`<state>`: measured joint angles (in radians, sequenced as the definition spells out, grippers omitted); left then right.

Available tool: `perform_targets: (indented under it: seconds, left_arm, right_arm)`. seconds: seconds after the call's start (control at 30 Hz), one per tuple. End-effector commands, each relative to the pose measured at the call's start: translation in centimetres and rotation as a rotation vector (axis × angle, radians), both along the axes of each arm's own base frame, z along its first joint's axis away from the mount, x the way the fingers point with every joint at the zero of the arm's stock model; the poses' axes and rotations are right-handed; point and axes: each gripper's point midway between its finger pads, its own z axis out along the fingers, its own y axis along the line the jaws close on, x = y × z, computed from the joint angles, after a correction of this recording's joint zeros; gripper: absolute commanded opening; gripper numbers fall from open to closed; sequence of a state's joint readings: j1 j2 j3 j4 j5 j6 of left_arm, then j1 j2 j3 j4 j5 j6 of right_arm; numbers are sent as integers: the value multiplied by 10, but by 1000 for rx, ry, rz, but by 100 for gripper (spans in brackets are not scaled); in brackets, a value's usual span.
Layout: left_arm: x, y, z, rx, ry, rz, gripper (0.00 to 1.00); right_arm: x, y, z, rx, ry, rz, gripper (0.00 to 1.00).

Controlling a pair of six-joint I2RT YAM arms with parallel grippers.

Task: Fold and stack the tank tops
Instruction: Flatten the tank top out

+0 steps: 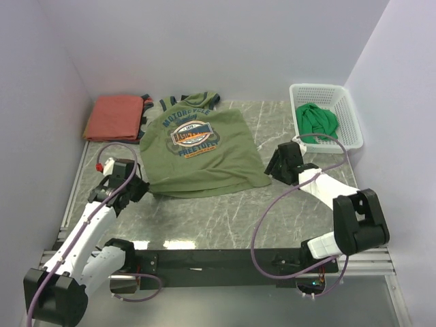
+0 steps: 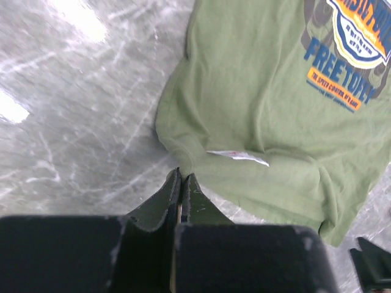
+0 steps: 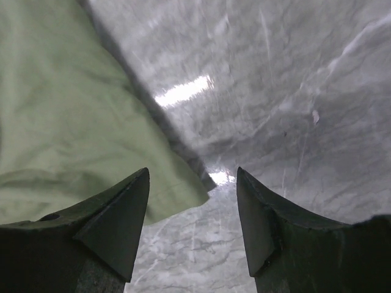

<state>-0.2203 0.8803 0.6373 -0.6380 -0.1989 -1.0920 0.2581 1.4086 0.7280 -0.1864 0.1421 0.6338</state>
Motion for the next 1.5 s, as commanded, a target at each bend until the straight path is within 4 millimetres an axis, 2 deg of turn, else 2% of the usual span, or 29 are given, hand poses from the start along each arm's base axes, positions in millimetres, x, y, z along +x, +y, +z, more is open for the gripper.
perform_targets:
  seconds: [0.0, 0.17, 0.43, 0.57, 0.87, 0.9, 0.93, 0.97, 1.0, 1.03, 1.07, 1.1, 1.13, 1.17, 1.2, 1.23, 1.27, 1.33, 1.37, 1.4, 1.43, 1.47]
  left_arm:
    - [5, 7, 14, 12, -25, -30, 1]
    - [9, 17, 17, 18, -33, -24, 1]
    - [16, 13, 18, -13, -39, -47, 1]
    - [18, 12, 18, -18, -38, -57, 1]
    - [27, 13, 34, -14, -75, -73, 1]
    - [28, 13, 38, -17, -84, -78, 1]
    - [30, 13, 39, -13, -87, -84, 1]
    - [33, 14, 46, -10, -102, -91, 1]
    - [34, 13, 51, -10, -114, -97, 1]
    - [36, 15, 55, -2, -124, -105, 0]
    - [41, 16, 69, 3, -156, -110, 1]
    - [43, 13, 79, -7, -178, -133, 0]
    - [45, 15, 88, 3, -195, -146, 1]
    - [51, 15, 112, 7, -249, -156, 0]
    - [51, 14, 124, 2, -272, -171, 1]
    - [52, 13, 138, 11, -303, -187, 1]
    - [55, 12, 166, 16, -365, -196, 1]
    - [55, 17, 198, 16, -443, -182, 1]
    - [53, 16, 231, 21, -523, -183, 1]
    - [51, 16, 247, 15, -561, -180, 1]
    - [48, 14, 265, 3, -608, -180, 0]
    - [43, 13, 297, 3, -686, -178, 1]
  right_arm:
    - [2, 7, -10, 53, -4, 2, 64]
    - [-11, 15, -20, 113, 15, 18, 52]
    - [-23, 24, -30, 164, 30, 46, 45]
    - [-27, 31, -37, 172, 59, 67, 34]
    - [-34, 38, -44, 144, 92, 100, 35]
    - [-33, 38, -42, 140, 90, 106, 31]
    - [-31, 38, -37, 141, 81, 107, 19]
    - [-28, 35, -32, 128, 72, 95, 0]
    - [-23, 36, -20, 127, 64, 98, 0]
    - [-16, 34, 1, 122, 8, 89, 0]
    - [-15, 29, 13, 107, -5, 81, 0]
    - [-2, 29, 42, 111, -69, 75, 0]
    - [2, 26, 75, 114, -144, 67, 0]
    - [-1, 21, 91, 96, -157, 61, 0]
    - [10, 15, 131, 97, -243, 38, 0]
    - [9, 10, 163, 107, -315, 29, 0]
    - [11, 6, 202, 115, -387, 24, 0]
    - [7, -6, 252, 125, -489, -2, 0]
    - [5, -9, 273, 127, -532, -4, 0]
    - [1, -11, 313, 143, -604, 1, 0]
    - [-5, -14, 335, 148, -652, 0, 0]
    - [-10, -15, 353, 154, -686, 7, 0]
